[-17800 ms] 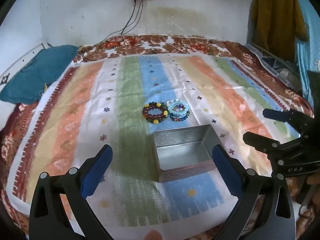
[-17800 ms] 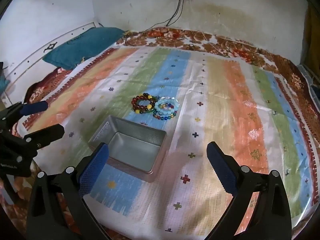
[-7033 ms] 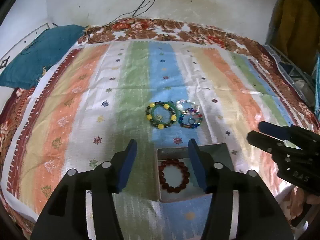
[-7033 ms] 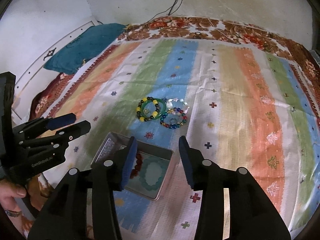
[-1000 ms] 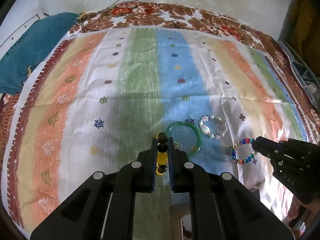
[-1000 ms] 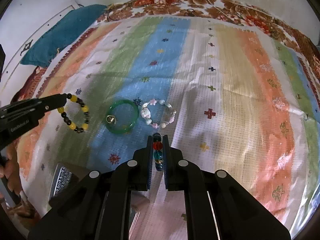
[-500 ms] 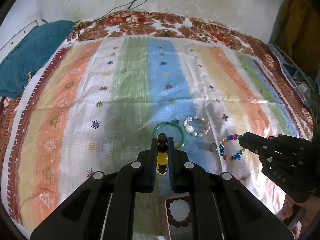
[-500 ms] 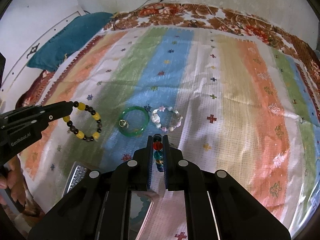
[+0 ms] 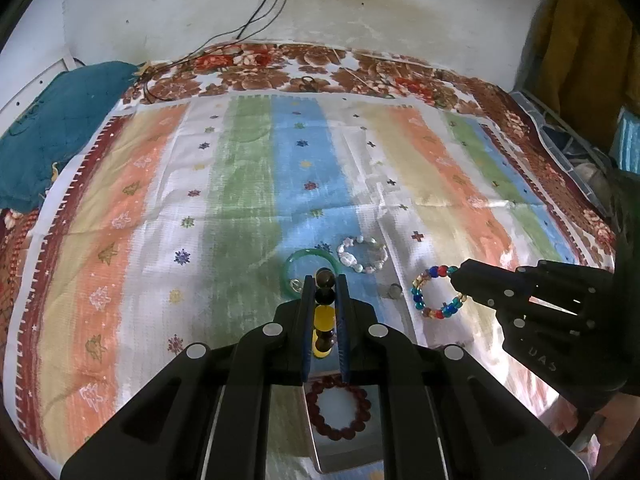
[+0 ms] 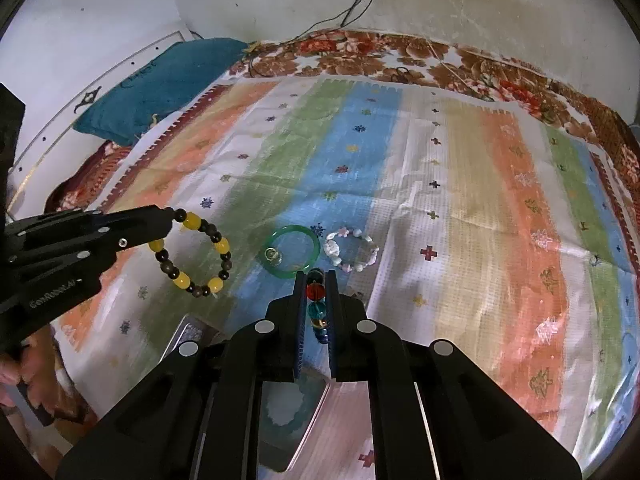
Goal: Organize jewelry
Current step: 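Carry both held bracelets over the silver tin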
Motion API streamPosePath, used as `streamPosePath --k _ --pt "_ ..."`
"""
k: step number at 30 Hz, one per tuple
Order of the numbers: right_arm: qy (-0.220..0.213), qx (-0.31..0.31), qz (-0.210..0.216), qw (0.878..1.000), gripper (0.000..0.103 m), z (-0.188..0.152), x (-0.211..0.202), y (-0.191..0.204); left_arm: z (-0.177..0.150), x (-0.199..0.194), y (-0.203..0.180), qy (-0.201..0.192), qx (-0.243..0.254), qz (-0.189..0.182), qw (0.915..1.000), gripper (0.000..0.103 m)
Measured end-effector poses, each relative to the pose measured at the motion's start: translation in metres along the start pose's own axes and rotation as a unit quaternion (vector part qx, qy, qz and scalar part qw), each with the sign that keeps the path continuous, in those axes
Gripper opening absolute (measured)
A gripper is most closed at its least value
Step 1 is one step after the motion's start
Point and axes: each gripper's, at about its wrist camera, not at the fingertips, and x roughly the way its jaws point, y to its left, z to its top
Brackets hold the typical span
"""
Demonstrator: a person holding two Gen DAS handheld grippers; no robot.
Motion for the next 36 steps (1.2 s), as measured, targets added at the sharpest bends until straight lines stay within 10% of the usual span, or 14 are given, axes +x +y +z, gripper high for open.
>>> streamPosePath --k 36 --pt "0.01 -0.009 0.04 0.999 0.011 -0.051 -0.036 0.029 -0.052 -0.041 -0.027 -0.001 0.017 -0.012 0.9998 0.011"
